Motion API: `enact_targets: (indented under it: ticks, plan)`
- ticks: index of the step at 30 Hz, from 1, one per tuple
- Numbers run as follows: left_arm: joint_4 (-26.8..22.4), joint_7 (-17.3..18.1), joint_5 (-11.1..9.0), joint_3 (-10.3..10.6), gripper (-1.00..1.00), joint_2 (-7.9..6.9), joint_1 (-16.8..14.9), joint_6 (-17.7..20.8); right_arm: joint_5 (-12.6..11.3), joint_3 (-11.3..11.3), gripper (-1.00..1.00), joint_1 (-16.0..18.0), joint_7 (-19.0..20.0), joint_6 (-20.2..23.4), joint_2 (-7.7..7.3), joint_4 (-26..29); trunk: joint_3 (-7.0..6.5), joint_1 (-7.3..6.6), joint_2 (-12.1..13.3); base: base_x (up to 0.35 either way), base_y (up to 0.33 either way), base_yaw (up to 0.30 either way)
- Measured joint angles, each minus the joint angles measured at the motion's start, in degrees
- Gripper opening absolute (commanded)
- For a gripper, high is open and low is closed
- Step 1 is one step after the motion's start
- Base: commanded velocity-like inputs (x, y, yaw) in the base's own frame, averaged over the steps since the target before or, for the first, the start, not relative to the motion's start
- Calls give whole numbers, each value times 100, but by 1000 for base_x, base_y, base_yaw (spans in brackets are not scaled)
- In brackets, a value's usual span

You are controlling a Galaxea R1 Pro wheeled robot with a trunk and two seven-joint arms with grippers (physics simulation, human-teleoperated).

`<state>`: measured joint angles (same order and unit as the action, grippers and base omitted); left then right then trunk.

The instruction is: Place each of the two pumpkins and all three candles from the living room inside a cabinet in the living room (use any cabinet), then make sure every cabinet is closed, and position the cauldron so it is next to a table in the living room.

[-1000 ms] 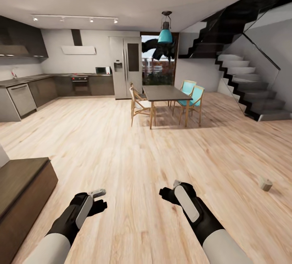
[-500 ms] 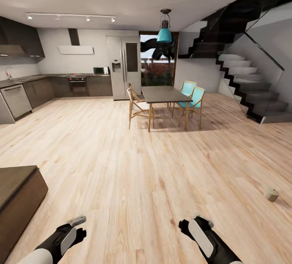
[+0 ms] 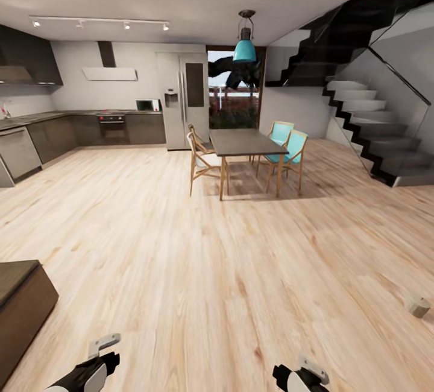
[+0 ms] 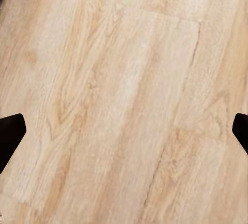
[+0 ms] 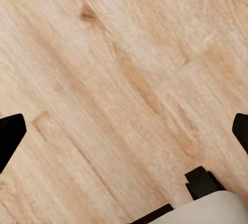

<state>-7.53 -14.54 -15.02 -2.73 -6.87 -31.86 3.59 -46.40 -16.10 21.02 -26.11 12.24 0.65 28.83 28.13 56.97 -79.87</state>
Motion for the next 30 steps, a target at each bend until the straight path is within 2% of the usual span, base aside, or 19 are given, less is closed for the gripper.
enact_targets:
  ticks: [3,7,11,15,19,24,30]
  plan:
    - [90,3,26,-4,100,-90,15,-78,-12,3,100,-1,37,-47,-26,-17,0,0,0,323,0,0]
    - [142,9,43,-4,100,-109,26,-113,-11,2,100,-1,50,-210,-18,-56,0,0,0,323,0,0]
    - [195,12,50,11,100,-102,80,-188,-5,2,100,-1,53,-360,15,-170,0,0,0,324,-3,0]
    - [327,13,71,23,100,-92,105,-430,-9,2,100,-1,53,-421,20,-197,1,0,0,324,-52,0]
    - [354,13,285,22,100,-62,109,-502,-3,2,100,-2,60,-443,35,-390,7,0,0,324,-69,0]
    - [357,13,349,21,100,-17,113,-527,0,-1,100,-1,62,-728,37,-470,8,0,0,324,-69,-4]
    - [396,13,358,18,100,8,118,-650,-1,2,100,-1,62,-897,40,-599,17,0,0,323,-14,-197]
